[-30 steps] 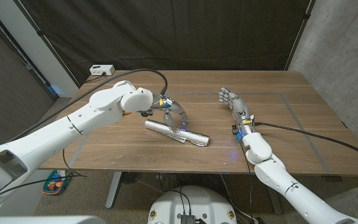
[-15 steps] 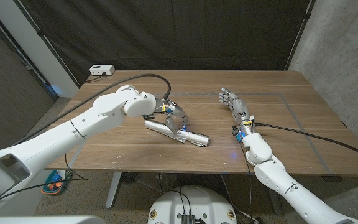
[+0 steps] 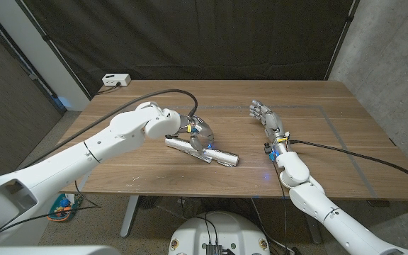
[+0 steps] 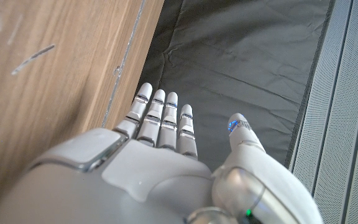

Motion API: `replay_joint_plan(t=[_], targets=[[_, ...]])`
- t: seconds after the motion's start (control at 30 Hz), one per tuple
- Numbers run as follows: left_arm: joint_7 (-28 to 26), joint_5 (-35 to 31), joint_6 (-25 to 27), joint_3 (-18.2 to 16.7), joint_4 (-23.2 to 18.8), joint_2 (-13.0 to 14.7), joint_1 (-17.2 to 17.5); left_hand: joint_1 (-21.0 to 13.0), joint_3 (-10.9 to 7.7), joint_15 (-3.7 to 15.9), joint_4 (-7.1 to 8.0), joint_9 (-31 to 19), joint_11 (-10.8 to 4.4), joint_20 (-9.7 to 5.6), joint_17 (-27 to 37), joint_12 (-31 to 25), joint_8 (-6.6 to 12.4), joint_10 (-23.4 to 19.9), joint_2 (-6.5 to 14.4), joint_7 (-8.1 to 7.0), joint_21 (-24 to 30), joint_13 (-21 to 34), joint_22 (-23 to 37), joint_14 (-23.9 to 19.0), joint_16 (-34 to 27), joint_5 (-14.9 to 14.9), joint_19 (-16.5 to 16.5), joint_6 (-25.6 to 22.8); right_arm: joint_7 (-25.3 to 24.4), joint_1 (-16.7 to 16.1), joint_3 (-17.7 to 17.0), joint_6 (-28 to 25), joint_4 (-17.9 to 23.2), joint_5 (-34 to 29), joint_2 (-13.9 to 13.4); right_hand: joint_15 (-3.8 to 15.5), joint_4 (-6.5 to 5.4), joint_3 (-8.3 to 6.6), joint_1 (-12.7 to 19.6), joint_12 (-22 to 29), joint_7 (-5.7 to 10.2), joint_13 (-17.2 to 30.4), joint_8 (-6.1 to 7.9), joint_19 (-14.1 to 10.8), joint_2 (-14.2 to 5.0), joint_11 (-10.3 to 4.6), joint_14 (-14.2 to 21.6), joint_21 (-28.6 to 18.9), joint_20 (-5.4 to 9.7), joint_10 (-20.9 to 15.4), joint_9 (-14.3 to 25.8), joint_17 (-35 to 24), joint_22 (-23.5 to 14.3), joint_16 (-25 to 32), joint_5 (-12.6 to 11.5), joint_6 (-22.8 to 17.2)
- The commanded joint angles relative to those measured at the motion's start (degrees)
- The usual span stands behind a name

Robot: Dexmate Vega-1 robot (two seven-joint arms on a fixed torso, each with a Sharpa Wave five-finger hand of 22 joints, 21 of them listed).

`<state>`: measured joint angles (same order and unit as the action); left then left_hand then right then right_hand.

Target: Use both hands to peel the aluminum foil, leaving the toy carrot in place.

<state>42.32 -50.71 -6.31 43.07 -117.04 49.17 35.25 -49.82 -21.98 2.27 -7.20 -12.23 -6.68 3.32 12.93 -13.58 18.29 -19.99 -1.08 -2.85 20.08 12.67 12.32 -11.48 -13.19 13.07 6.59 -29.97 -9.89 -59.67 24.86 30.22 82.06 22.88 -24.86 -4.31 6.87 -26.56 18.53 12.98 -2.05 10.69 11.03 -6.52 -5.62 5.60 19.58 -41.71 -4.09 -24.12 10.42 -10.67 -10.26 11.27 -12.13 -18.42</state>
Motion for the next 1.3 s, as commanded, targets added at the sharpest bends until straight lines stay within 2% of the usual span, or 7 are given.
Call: replay_joint_plan(t=[0.03,0.33,0.53,0.67,1.0,1.2,1.3], targets=[[0.0,-1.2,-0.2,0.0,-0.1,-0.5,1.3,-0.3,0.14,3.40,0.28,-0.1,-0.06,-0.11,0.3,-0.3,-0.06,-0.5,0.0,-0.29,0.7,0.3,0.1,-1.0,-0.3,-0.2,1.2,0.4,0.1,-0.4,0.0,-0.5,0.7,0.1,-0.4,-0.17,-0.12,-0.02,-0.5,0.2,0.13,0.1,-0.01,-0.6,0.14,0.05,0.5,0.4,-0.12,-0.5,0.1,0.0,-0.2,0.1,0.3,-0.5],[-0.9,-3.7,-0.2,0.1,-1.0,-0.5,2.3,-1.1,0.02,3.42,0.06,0.0,0.01,-0.11,0.7,-0.9,0.73,-1.6,0.5,-1.41,0.8,0.5,0.1,-1.8,-0.3,-0.3,1.0,-1.2,-0.1,-1.1,-0.2,-0.4,1.2,0.1,-0.7,-0.19,-0.13,-0.02,-0.7,0.2,0.15,0.1,-0.01,-0.7,0.13,0.14,0.7,0.5,-0.06,-0.6,0.1,0.0,-0.2,0.1,0.3,-0.6],[-2.5,-4.5,-0.5,-0.1,-1.0,-0.5,3.0,-3.2,-0.68,4.37,-0.51,0.2,0.30,-0.43,1.4,-2.2,2.59,-4.0,1.9,-5.20,2.2,0.9,0.1,-4.9,-0.9,-0.5,3.5,-5.7,-0.2,-1.3,-0.3,-0.5,1.5,0.1,-0.9,-0.17,-0.10,-0.04,-0.7,0.2,0.24,0.1,-0.02,-0.7,0.14,0.12,0.7,0.6,-0.04,-0.7,0.1,0.0,-0.2,0.1,0.3,-0.6],[-4.0,-4.6,-0.4,-0.5,-0.7,-0.4,3.9,-4.8,-1.03,6.06,-0.92,0.6,0.21,-0.75,1.7,-4.0,4.03,-8.0,2.5,-6.13,3.7,1.1,0.1,-9.9,-2.1,-0.9,6.3,-10.0,-0.3,-1.3,-0.2,-0.9,1.6,0.0,-0.9,-0.19,-0.11,-0.05,-0.8,0.2,0.29,0.1,-0.04,-0.8,0.13,0.04,0.8,0.6,-0.01,-0.7,0.1,0.0,-0.2,0.1,0.3,-0.6],[-3.8,-5.2,1.2,0.1,1.5,-1.2,4.5,-5.3,-0.42,6.76,-0.78,0.7,-0.09,-3.24,0.9,-4.4,2.81,-10.1,1.8,-4.34,7.4,1.0,0.0,-13.7,-1.9,-1.3,14.2,-8.1,-0.4,-1.0,0.0,-1.3,1.5,-0.2,-0.8,-0.06,-0.07,-0.09,-0.8,0.1,0.34,0.1,-0.05,-0.8,0.12,0.05,1.1,0.7,-0.02,-0.7,0.1,0.0,-0.2,0.1,0.3,-0.6],[-7.9,-5.8,2.2,-0.5,1.6,-0.8,6.1,-7.1,-0.81,8.60,-0.82,0.6,-0.35,-5.05,0.0,-4.9,4.04,-14.7,3.0,-2.89,11.6,0.8,-0.2,-23.0,-3.9,-1.3,22.0,-12.1,-0.5,-0.5,0.2,-1.6,1.4,-0.5,-0.6,-0.07,-0.02,-0.14,-0.8,0.1,0.35,0.1,-0.06,-0.9,0.10,0.02,1.1,0.7,-0.02,-0.7,0.1,0.0,-0.2,0.1,0.3,-0.6],[-8.5,-4.2,2.1,-0.8,2.4,-0.8,6.3,-7.1,-0.57,8.44,-0.85,0.6,-0.05,-2.68,-0.3,-4.2,4.00,-14.1,2.5,-2.85,11.5,0.7,-0.5,-22.1,-3.1,-1.4,21.6,-12.4,-0.7,-0.5,0.2,-1.7,1.6,-0.7,-0.6,-0.13,0.01,-0.16,-0.8,0.1,0.44,0.1,-0.07,-0.9,0.11,0.09,1.2,0.8,-0.04,-0.7,0.1,0.0,-0.2,0.1,0.3,-0.6]])
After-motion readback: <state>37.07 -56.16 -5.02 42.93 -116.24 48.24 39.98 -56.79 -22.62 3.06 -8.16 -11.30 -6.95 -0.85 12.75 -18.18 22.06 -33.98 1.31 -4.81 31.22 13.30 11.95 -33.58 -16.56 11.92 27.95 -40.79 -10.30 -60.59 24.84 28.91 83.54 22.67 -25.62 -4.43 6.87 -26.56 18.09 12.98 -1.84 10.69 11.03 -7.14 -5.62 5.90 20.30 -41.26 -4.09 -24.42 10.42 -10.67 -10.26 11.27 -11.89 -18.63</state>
